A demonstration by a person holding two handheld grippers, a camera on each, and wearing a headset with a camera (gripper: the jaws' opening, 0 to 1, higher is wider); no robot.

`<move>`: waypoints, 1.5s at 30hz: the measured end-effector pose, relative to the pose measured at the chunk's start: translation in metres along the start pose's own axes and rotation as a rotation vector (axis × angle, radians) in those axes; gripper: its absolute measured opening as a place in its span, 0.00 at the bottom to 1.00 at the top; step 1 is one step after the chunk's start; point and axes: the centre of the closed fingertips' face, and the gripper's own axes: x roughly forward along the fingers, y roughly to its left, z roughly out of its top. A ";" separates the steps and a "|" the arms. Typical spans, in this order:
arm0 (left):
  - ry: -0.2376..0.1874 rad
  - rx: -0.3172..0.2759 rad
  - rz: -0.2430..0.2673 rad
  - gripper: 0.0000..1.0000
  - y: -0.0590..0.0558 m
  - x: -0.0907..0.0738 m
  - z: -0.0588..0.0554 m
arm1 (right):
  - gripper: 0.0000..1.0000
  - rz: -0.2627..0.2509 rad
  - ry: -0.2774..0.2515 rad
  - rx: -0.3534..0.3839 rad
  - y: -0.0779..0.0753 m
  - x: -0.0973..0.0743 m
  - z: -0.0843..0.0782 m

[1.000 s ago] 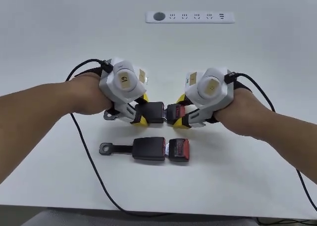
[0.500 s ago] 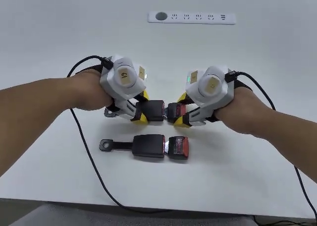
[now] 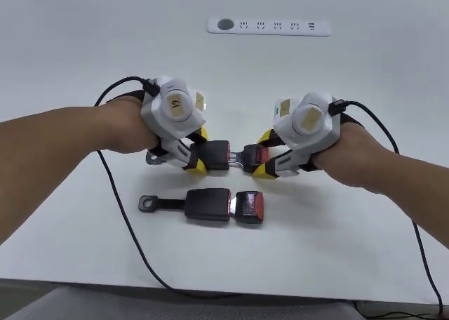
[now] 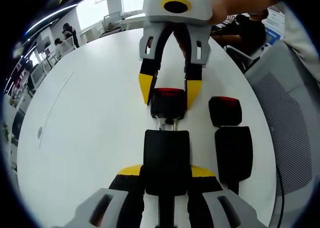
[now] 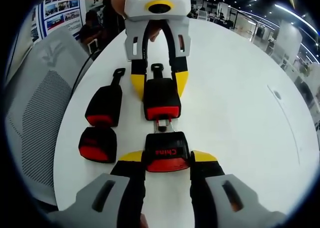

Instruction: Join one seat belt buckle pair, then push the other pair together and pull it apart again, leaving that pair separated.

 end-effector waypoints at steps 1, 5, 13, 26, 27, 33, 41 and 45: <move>0.000 -0.001 0.000 0.33 0.000 0.000 0.000 | 0.32 -0.002 0.000 0.000 0.000 0.000 -0.002; -0.004 -0.002 -0.001 0.33 0.003 0.002 -0.003 | 0.32 -0.004 -0.004 0.011 -0.001 -0.008 -0.012; 0.000 0.005 0.000 0.33 0.000 0.001 -0.001 | 0.33 -0.005 -0.001 0.024 -0.002 -0.025 -0.033; 0.015 0.003 0.006 0.33 0.005 0.003 -0.005 | 0.33 -0.034 0.069 0.046 -0.008 -0.056 -0.074; 0.016 0.002 0.006 0.33 0.005 0.003 -0.005 | 0.33 -0.034 0.071 0.046 -0.007 -0.057 -0.075; 0.022 0.005 0.003 0.34 0.007 0.004 -0.007 | 0.34 -0.040 0.091 0.051 -0.008 -0.063 -0.089; 0.045 0.004 0.007 0.34 0.008 0.005 -0.007 | 0.36 -0.066 0.110 0.048 -0.012 -0.064 -0.091; 0.040 -0.013 0.030 0.37 0.008 0.003 -0.006 | 0.42 -0.113 0.121 0.044 -0.011 -0.070 -0.088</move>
